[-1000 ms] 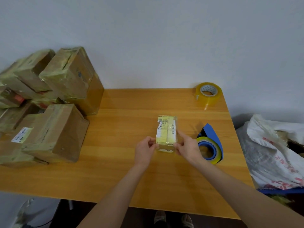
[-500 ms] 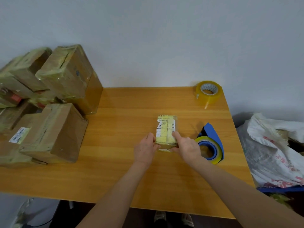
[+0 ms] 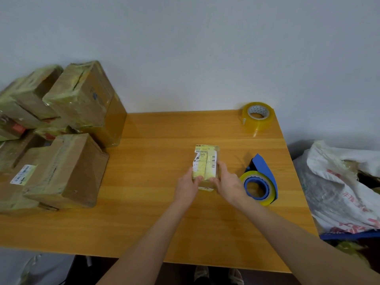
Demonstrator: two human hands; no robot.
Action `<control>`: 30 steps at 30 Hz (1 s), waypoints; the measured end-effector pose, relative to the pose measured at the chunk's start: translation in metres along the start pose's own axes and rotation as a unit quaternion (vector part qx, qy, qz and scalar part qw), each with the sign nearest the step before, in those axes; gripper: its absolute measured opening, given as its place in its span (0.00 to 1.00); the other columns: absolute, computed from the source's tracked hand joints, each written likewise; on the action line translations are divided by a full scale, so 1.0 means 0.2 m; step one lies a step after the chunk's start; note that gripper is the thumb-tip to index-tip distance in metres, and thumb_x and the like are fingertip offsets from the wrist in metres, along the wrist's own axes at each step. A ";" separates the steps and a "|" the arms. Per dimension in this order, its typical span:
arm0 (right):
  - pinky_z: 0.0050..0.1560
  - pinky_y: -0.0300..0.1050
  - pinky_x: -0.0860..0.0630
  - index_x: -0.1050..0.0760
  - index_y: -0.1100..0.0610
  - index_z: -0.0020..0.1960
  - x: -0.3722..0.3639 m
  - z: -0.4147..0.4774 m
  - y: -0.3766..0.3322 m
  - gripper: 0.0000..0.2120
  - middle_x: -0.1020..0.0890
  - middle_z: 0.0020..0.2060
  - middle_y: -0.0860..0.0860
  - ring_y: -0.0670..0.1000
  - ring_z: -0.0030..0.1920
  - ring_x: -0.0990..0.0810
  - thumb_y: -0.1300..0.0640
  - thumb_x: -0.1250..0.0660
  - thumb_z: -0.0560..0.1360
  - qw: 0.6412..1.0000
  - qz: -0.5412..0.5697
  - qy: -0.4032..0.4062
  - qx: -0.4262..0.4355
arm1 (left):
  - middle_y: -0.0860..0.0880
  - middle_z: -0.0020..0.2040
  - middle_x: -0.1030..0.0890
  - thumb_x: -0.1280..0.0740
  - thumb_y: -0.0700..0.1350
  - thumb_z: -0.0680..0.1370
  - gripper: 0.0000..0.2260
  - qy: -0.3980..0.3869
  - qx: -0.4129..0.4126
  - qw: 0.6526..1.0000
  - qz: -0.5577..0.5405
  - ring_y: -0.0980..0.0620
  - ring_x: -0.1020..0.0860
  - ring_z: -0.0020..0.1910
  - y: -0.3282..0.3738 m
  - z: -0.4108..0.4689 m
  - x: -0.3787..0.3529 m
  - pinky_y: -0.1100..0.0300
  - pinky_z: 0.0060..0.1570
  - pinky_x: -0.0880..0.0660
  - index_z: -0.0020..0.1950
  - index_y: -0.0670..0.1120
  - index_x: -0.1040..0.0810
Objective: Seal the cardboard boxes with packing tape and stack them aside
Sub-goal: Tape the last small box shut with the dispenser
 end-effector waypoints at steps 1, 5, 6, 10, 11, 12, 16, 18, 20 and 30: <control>0.38 0.55 0.18 0.49 0.48 0.76 -0.01 0.00 0.01 0.28 0.17 0.42 0.56 0.56 0.37 0.17 0.50 0.39 0.81 1.000 0.015 -0.001 -0.009 | 0.50 0.48 0.22 0.39 0.45 0.82 0.12 -0.005 0.002 1.000 0.006 0.52 0.25 0.42 0.00 0.00 0.00 0.62 0.35 0.31 0.65 0.46 0.28; 0.36 0.50 0.17 0.59 0.43 0.78 0.00 -0.02 0.01 0.35 0.16 0.38 0.56 0.53 0.32 0.16 0.54 0.40 0.82 0.992 0.104 -0.072 -0.003 | 0.46 0.57 0.23 0.41 0.43 0.82 0.14 -0.029 0.012 0.998 0.049 0.47 0.25 0.52 0.03 0.02 -0.01 0.57 0.46 0.27 0.68 0.44 0.34; 0.34 0.47 0.17 0.60 0.43 0.78 0.01 -0.04 0.00 0.36 0.16 0.37 0.55 0.52 0.32 0.16 0.55 0.40 0.82 0.989 0.116 -0.092 0.014 | 0.44 0.63 0.27 0.42 0.41 0.82 0.17 -0.021 0.008 0.998 0.064 0.45 0.26 0.57 0.04 0.03 0.01 0.54 0.52 0.27 0.70 0.43 0.36; 0.36 0.48 0.19 0.50 0.47 0.79 0.16 -0.06 0.05 0.29 0.17 0.34 0.50 0.50 0.33 0.18 0.51 0.41 0.82 0.998 0.054 -0.003 0.018 | 0.43 0.76 0.42 0.39 0.52 0.80 0.31 0.037 -0.040 0.983 0.175 0.43 0.37 0.72 0.18 0.05 0.02 0.49 0.67 0.34 0.77 0.43 0.47; 0.34 0.48 0.21 0.46 0.48 0.78 0.20 -0.06 0.07 0.27 0.18 0.34 0.49 0.50 0.33 0.20 0.51 0.41 0.82 0.999 0.026 0.026 0.018 | 0.43 0.78 0.47 0.39 0.59 0.78 0.36 0.017 -0.034 0.976 0.214 0.43 0.43 0.75 0.21 0.04 -0.01 0.48 0.71 0.38 0.78 0.43 0.50; 0.32 0.48 0.24 0.42 0.49 0.76 0.22 -0.06 0.09 0.24 0.20 0.34 0.47 0.49 0.33 0.22 0.51 0.41 0.82 0.999 0.006 0.048 0.020 | 0.42 0.79 0.52 0.39 0.63 0.77 0.40 -0.009 -0.021 0.968 0.248 0.43 0.49 0.77 0.22 0.04 -0.04 0.47 0.73 0.44 0.79 0.43 0.53; 0.39 0.47 0.25 0.34 0.51 0.72 0.32 -0.08 0.18 0.21 0.25 0.39 0.44 0.49 0.42 0.23 0.51 0.38 0.80 0.995 -0.006 0.097 0.018 | 0.43 0.79 0.57 0.39 0.48 0.81 0.32 -0.050 -0.083 0.927 0.363 0.44 0.56 0.78 0.23 0.07 -0.09 0.44 0.74 0.51 0.79 0.46 0.54; 0.45 0.48 0.24 0.36 0.50 0.72 0.36 -0.07 0.22 0.23 0.26 0.49 0.47 0.50 0.46 0.23 0.50 0.37 0.79 0.994 -0.022 0.103 0.007 | 0.48 0.80 0.55 0.41 0.36 0.80 0.30 -0.071 -0.162 0.906 0.385 0.47 0.56 0.78 0.20 0.07 -0.04 0.47 0.75 0.52 0.78 0.51 0.49; 0.48 0.49 0.23 0.39 0.50 0.74 0.36 -0.07 0.23 0.26 0.27 0.58 0.50 0.50 0.47 0.23 0.48 0.36 0.79 0.996 -0.027 0.088 -0.003 | 0.51 0.79 0.52 0.44 0.29 0.77 0.34 -0.084 -0.220 0.899 0.370 0.48 0.52 0.78 0.15 0.06 0.05 0.51 0.74 0.48 0.77 0.57 0.43; 0.51 0.50 0.21 0.35 0.53 0.74 0.11 -0.03 0.00 0.28 0.19 0.58 0.52 0.53 0.53 0.20 0.46 0.34 0.77 0.999 0.013 -0.026 0.016 | 0.43 0.76 0.42 0.34 0.48 0.78 0.27 0.082 -0.053 0.993 0.071 0.47 0.39 0.73 0.07 -0.06 0.09 0.53 0.67 0.35 0.75 0.48 0.39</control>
Point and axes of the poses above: each hand's wrist, its own z-axis towards the middle knuckle, its own x-axis out of the back of the hand, y = z × x, the point moved 5 cm from there along z, towards the middle knuckle
